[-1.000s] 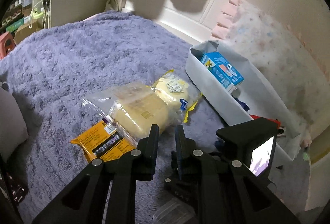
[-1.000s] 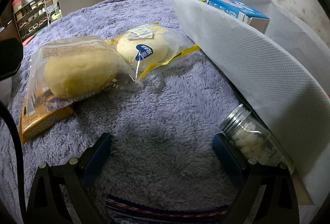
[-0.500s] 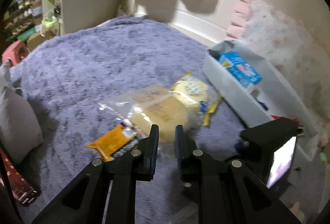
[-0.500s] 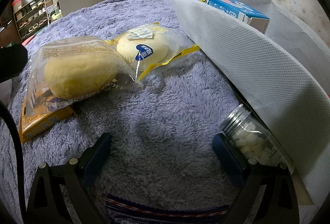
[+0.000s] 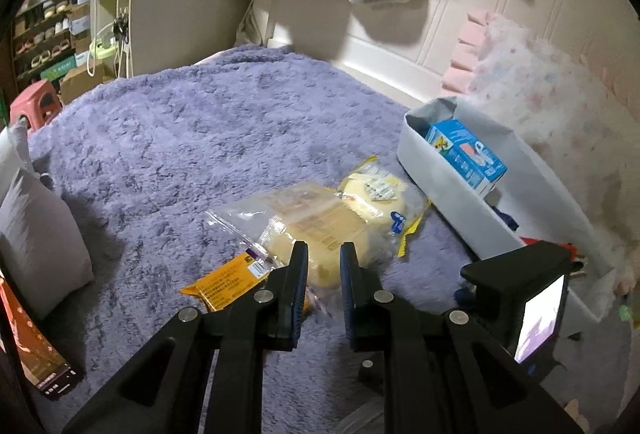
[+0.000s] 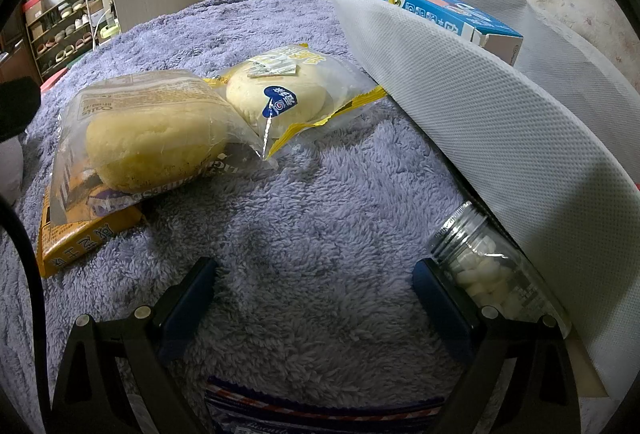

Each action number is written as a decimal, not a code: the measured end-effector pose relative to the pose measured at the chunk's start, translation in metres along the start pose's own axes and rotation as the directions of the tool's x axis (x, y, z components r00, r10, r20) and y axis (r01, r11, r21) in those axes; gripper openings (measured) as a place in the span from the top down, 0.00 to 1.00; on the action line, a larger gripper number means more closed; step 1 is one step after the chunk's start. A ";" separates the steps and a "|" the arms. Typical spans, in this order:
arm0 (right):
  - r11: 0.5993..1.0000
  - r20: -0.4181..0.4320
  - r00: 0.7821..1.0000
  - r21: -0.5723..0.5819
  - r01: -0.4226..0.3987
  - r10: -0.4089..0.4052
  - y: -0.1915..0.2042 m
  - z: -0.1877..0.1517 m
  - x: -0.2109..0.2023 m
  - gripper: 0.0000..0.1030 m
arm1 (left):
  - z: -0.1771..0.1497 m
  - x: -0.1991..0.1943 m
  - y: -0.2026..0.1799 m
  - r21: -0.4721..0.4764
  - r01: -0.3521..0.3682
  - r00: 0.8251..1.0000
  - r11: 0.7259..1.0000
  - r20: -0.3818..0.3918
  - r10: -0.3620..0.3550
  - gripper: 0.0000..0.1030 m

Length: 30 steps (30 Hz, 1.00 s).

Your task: Organize objects

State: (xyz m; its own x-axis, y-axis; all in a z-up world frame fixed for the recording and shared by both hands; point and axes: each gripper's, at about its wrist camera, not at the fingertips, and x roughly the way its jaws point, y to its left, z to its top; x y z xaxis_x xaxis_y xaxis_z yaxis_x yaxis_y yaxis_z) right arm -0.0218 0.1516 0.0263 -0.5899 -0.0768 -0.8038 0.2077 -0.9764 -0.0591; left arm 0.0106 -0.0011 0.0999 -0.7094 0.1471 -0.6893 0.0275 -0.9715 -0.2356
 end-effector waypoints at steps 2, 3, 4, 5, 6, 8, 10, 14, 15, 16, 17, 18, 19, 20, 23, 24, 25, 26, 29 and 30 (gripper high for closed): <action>1.000 0.000 1.000 0.000 0.000 0.000 0.000 0.000 0.000 0.04 | 0.000 0.000 0.000 0.000 0.000 1.000 1.000 -0.001 0.000 0.86; 1.000 0.000 1.000 0.000 0.000 0.000 0.000 0.000 0.000 0.04 | 0.000 0.000 -0.001 0.004 -0.004 1.000 1.000 -0.002 0.004 0.86; 1.000 0.000 1.000 0.000 0.000 0.000 0.000 0.000 0.000 0.04 | 0.000 0.000 -0.002 0.006 -0.009 1.000 1.000 -0.001 0.009 0.86; 1.000 0.000 1.000 0.001 0.000 0.000 0.000 0.000 0.000 0.04 | 0.000 0.001 -0.003 0.007 -0.011 1.000 1.000 -0.001 0.011 0.86; 1.000 0.000 1.000 0.001 0.000 0.000 0.000 0.000 0.000 0.04 | 0.000 0.000 -0.003 0.009 -0.006 1.000 1.000 -0.001 0.006 0.86; 1.000 0.000 1.000 0.001 0.000 0.000 0.000 0.000 0.000 0.04 | 0.000 0.000 -0.003 0.007 0.003 1.000 1.000 -0.001 -0.003 0.86; 1.000 0.000 1.000 0.001 0.000 0.000 0.000 0.000 0.000 0.04 | 0.000 0.000 -0.002 0.005 0.005 1.000 1.000 -0.001 -0.005 0.86; 1.000 0.000 1.000 0.001 0.001 -0.001 0.000 0.000 0.000 0.04 | 0.001 -0.004 -0.003 0.026 -0.035 0.999 0.999 0.027 0.034 0.86; 1.000 0.000 1.000 0.001 0.001 -0.001 0.000 0.000 0.000 0.04 | 0.001 -0.005 -0.003 0.028 -0.040 0.999 0.999 0.034 0.039 0.86; 1.000 0.000 1.000 0.001 0.001 -0.001 0.001 0.000 0.000 0.04 | 0.002 -0.006 -0.003 0.030 -0.045 0.998 0.999 0.040 0.044 0.86; 1.000 0.001 1.000 0.002 0.001 -0.001 0.001 0.000 0.000 0.04 | 0.002 -0.006 -0.003 0.034 -0.049 0.998 0.998 0.042 0.047 0.86; 1.000 0.000 1.000 0.002 0.001 -0.001 0.001 0.000 0.001 0.04 | 0.002 -0.005 -0.003 0.040 -0.054 0.998 0.998 0.043 0.053 0.86; 1.000 0.001 1.000 0.002 0.001 -0.001 0.001 0.000 0.000 0.04 | 0.001 -0.005 -0.004 0.045 -0.059 0.998 0.997 0.042 0.057 0.86; 1.000 0.001 1.000 0.002 0.001 -0.001 0.001 0.000 0.001 0.04 | 0.001 -0.003 -0.004 0.053 -0.065 0.997 0.996 0.039 0.063 0.86; 1.000 0.001 1.000 0.002 0.001 -0.001 0.001 0.000 0.001 0.04 | 0.000 -0.001 -0.005 0.074 -0.082 0.996 0.994 0.034 0.080 0.86; 1.000 0.001 1.000 0.002 0.001 -0.001 0.001 0.000 0.001 0.04 | 0.000 -0.001 -0.006 0.080 -0.087 0.996 0.993 0.034 0.084 0.86; 1.000 0.001 1.000 0.002 0.001 -0.001 0.001 0.000 0.001 0.04 | 0.000 -0.001 -0.006 0.084 -0.087 0.996 0.993 0.034 0.085 0.86; 1.000 0.001 1.000 0.003 0.001 -0.001 0.001 0.000 0.001 0.04 | 0.000 -0.001 -0.006 0.087 -0.086 0.996 0.992 0.033 0.083 0.86; 1.000 0.001 1.000 0.003 0.001 -0.001 0.001 0.000 0.001 0.04 | 0.000 -0.001 -0.008 0.098 -0.087 0.996 0.991 0.029 0.084 0.86; 1.000 0.001 1.000 0.003 0.001 -0.001 0.001 0.000 0.001 0.04 | 0.000 0.000 -0.008 0.102 -0.087 0.996 0.991 0.027 0.085 0.86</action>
State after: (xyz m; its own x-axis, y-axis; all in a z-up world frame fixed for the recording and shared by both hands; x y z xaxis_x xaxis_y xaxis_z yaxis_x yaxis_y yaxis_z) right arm -0.0218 0.1507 0.0252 -0.5911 -0.0756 -0.8031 0.2042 -0.9772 -0.0583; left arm 0.0107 0.0067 0.1016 -0.7231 0.0593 -0.6882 0.0172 -0.9945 -0.1037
